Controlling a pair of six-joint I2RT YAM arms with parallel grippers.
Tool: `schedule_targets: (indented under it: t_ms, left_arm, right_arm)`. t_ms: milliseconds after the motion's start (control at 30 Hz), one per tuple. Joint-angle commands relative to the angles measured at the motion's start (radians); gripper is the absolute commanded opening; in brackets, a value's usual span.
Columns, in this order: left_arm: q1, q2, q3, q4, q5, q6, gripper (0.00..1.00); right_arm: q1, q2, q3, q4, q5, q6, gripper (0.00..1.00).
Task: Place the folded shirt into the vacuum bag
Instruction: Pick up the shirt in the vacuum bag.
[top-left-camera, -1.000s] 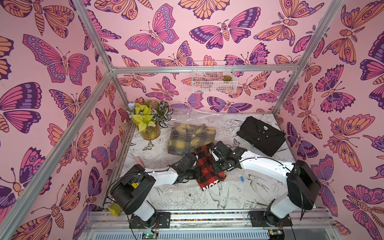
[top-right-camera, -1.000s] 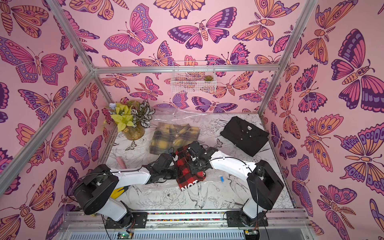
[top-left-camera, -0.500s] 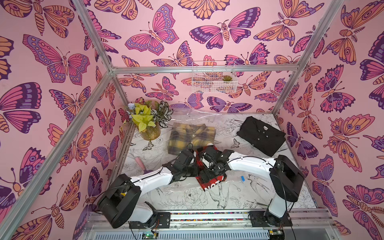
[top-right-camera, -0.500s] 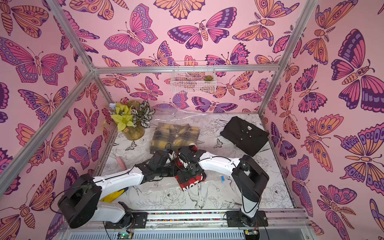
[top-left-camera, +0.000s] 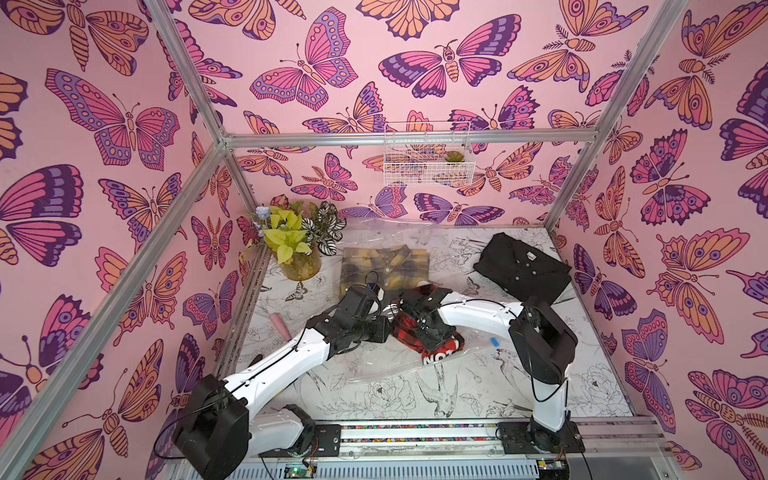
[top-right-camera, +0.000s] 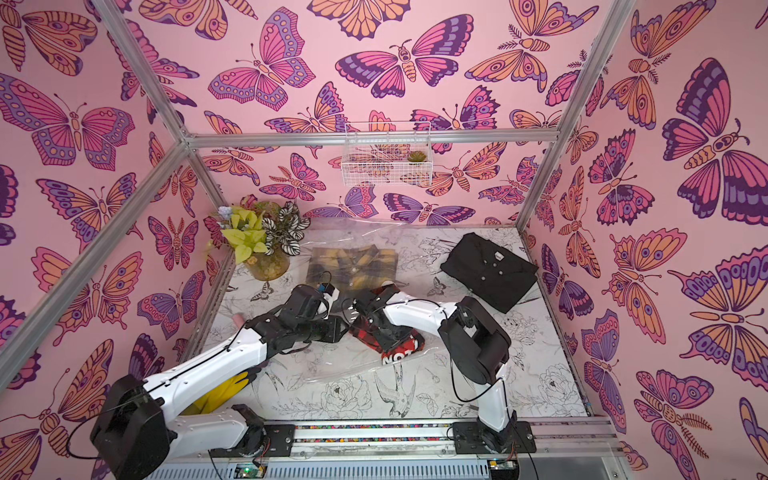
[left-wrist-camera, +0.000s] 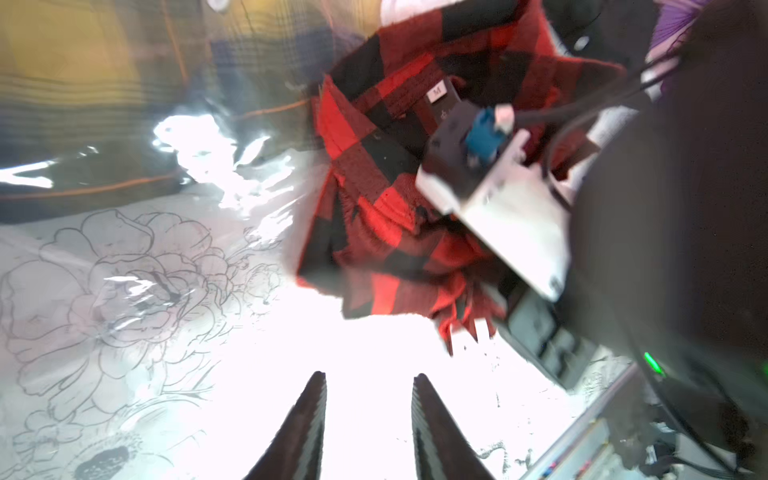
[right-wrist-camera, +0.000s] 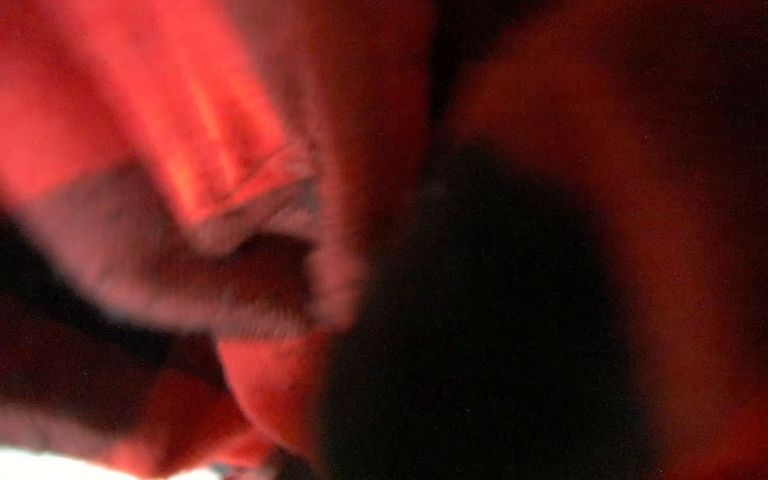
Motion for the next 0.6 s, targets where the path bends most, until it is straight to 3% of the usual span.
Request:
schedule_targets:
  t_ms: [0,100,200,400,567]
  left_arm:
    - [-0.014,-0.018,0.022,-0.057,-0.002,0.053,0.44]
    - [-0.057,-0.005,0.027,-0.057,-0.002,0.086,0.49]
    - [-0.109,0.026,0.039,-0.065,0.006,0.115,0.54]
    - [-0.234,0.125,0.07,-0.083,0.027,0.149,0.67]
    - [-0.358,0.278,0.157,-0.123,-0.022,0.197,0.71]
  right_arm:
    - [-0.096,0.082,-0.046,-0.066,0.018,-0.027,0.13]
    - [-0.14,0.1,-0.001,-0.059,-0.001,-0.052,0.01]
    - [-0.156,0.069,0.026,-0.055,-0.003,-0.066,0.0]
    - [-0.255,-0.259,-0.008,-0.009,-0.174,-0.021,0.0]
    - [-0.451,-0.512,-0.096,0.03,-0.323,0.041,0.0]
